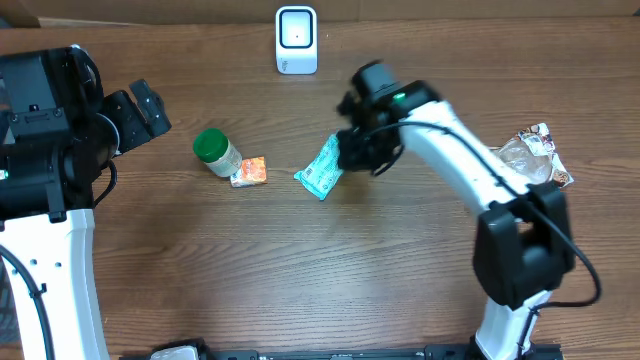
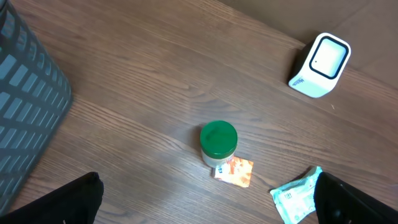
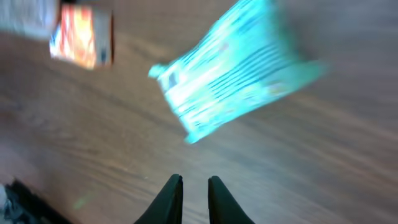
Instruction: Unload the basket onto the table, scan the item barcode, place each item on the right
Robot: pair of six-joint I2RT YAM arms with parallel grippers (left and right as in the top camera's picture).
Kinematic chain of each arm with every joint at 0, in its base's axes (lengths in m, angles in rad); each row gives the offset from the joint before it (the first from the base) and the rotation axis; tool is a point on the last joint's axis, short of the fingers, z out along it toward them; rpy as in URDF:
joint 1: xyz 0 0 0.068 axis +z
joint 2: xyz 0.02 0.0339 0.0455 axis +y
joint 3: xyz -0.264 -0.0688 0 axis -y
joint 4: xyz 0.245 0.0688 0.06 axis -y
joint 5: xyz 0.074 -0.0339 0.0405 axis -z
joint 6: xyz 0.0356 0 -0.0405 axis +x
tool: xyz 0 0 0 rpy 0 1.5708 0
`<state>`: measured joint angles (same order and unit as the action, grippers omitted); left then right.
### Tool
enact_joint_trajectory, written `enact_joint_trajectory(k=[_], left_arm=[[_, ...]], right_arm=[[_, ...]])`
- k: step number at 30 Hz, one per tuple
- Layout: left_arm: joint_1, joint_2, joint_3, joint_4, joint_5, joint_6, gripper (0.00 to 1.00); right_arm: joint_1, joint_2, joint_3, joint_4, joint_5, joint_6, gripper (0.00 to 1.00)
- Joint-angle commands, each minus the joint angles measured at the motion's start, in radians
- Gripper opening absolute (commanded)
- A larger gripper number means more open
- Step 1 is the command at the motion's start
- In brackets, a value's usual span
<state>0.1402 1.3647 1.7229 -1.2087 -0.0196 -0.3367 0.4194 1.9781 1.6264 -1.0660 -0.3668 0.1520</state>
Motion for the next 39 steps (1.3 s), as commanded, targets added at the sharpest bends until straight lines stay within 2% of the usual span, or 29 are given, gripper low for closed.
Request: enact_joint_trajectory(k=[1, 9, 19, 29, 39], left_arm=[[0.004, 0.005, -0.002, 0.001, -0.007, 0.008, 1.00], [0.004, 0.005, -0.002, 0.001, -0.007, 0.008, 1.00], [0.004, 0.005, -0.002, 0.001, -0.006, 0.008, 1.00], [0.004, 0.005, -0.002, 0.001, -0.006, 0.008, 1.00], [0.004, 0.005, -0.002, 0.001, -0.006, 0.008, 1.00]], right_arm=[[-0.079, -0.033, 0.022, 0.018, 0.020, -0.034, 0.15], [-0.145, -0.026, 0.016, 0.187, 0.033, -0.029, 0.11], [-0.083, 0.096, 0.016, 0.413, 0.033, -0.014, 0.11], [-0.029, 0.189, 0.016, 0.573, 0.025, 0.111, 0.06], [0.036, 0.266, 0.016, 0.547, 0.090, 0.110, 0.05]])
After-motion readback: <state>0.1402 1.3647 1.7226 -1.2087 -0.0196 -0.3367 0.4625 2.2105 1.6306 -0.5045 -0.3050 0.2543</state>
